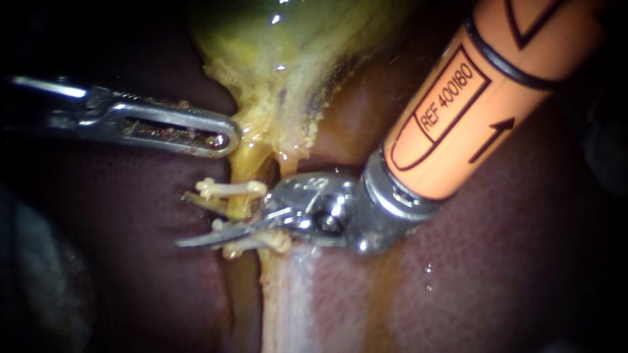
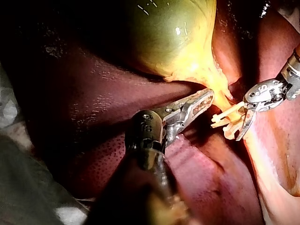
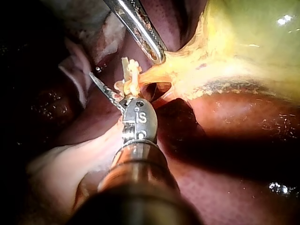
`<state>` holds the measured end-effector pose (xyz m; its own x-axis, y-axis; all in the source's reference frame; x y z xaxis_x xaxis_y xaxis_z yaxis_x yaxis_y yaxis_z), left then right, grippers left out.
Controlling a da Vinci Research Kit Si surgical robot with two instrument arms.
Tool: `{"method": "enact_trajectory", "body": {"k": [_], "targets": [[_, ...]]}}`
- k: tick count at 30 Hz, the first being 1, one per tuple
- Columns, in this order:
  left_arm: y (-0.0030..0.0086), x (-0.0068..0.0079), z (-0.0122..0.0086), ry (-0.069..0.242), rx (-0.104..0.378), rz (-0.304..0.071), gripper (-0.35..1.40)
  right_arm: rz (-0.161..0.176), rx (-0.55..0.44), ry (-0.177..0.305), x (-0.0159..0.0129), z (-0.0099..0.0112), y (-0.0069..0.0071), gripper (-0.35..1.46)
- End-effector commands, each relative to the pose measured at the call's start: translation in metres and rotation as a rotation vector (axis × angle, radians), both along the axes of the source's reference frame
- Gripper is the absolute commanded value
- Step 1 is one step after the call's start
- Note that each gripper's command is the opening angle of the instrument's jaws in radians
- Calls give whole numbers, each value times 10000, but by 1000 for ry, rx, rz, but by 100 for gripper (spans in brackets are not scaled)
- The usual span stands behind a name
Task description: Go to the cutting position left tube
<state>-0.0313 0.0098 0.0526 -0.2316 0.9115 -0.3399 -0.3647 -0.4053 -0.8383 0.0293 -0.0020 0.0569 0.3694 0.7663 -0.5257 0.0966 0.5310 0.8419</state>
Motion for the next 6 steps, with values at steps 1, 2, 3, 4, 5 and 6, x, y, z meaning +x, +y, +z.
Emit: {"method": "enact_trajectory", "body": {"k": [1, 2, 3, 4, 5, 6], "targets": [[0, 0, 0, -1, 0, 1, -35, -1, 0, 0, -1, 1, 0, 131], [0, 0, 0, -1, 0, 1, -35, -2, -1, 0, -1, 1, 0, 131], [0, 0, 0, -1, 0, 1, -35, -2, -1, 0, -1, 1, 0, 131], [0, 0, 0, -1, 0, 1, -35, -2, -1, 0, -1, 1, 0, 131], [0, 0, 0, -1, 0, 1, -35, -2, -1, 0, -1, 1, -1, 131], [0, 0, 0, -1, 0, 1, -35, -2, -1, 0, -1, 1, -1, 130]]}}
